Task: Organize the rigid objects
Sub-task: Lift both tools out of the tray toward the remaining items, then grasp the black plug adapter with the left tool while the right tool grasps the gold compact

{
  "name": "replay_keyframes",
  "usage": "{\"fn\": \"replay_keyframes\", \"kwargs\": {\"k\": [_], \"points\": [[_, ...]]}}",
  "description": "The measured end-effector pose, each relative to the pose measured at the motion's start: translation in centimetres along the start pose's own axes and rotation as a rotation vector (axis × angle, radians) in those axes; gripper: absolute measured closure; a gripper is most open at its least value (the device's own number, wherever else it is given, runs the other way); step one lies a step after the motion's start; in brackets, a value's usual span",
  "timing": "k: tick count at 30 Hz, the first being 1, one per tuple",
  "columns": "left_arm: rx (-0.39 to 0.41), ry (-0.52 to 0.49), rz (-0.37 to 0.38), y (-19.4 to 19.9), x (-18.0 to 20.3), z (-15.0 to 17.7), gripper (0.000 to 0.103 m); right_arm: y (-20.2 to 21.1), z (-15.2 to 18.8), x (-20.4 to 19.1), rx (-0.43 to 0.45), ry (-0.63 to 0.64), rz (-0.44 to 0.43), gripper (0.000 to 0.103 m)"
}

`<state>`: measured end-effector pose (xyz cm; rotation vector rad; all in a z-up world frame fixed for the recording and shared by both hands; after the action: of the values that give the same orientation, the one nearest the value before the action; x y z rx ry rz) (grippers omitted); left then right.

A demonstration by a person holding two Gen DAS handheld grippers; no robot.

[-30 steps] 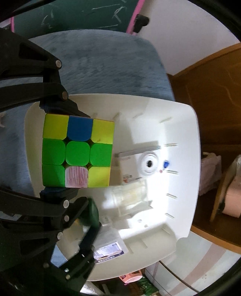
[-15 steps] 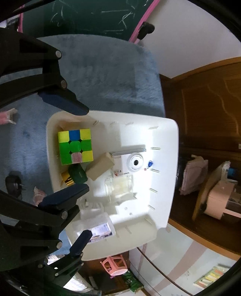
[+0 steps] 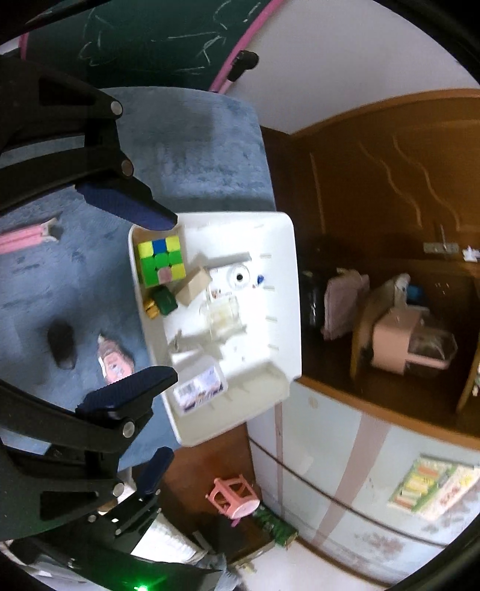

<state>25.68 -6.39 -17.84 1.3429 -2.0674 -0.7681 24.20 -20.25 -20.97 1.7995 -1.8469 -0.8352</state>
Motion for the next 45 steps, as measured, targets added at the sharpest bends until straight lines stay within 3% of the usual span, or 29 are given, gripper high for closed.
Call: {"fn": "replay_keyframes", "kwargs": {"k": [4, 8, 16, 25, 33, 45], "points": [[0.003, -0.012, 0.050, 1.6, 1.2, 0.6, 0.024, 3.1, 0.0, 1.4, 0.049, -0.017, 0.044, 0.034], [-0.010, -0.005, 0.092, 2.4, 2.2, 1.4, 0.024, 5.8, 0.0, 3.4, 0.088, -0.045, 0.088, 0.034], [-0.090, 0.031, 0.136, 1.5, 3.9, 4.2, 0.021, 9.0, 1.1, 7.7, 0.122, -0.113, 0.182, 0.026], [-0.235, 0.014, 0.132, -2.8, 5.9, 9.5, 0.021, 5.9, 6.1, 10.0, -0.020, -0.166, 0.201, 0.026], [-0.362, 0.061, 0.100, -7.2, 5.7, 14.6, 0.021, 2.4, 10.9, 10.5, -0.146, -0.160, 0.196, 0.026], [-0.443, 0.099, 0.082, -9.2, 5.9, 18.7, 0.021, -2.2, 12.8, 10.3, -0.238, -0.154, 0.164, 0.026]]}}
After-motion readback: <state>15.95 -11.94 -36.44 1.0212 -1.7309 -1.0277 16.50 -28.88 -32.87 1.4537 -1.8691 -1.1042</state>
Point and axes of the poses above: each gripper's, at about its wrist camera, not at the fingertips, and y roughly against the way its jaws point, x to its right, z to its underside, the point moved 8 cm from there along -y, roughly the way its jaws point, and after that the axes turned 8 degrees about x, right-handed, at the moved point
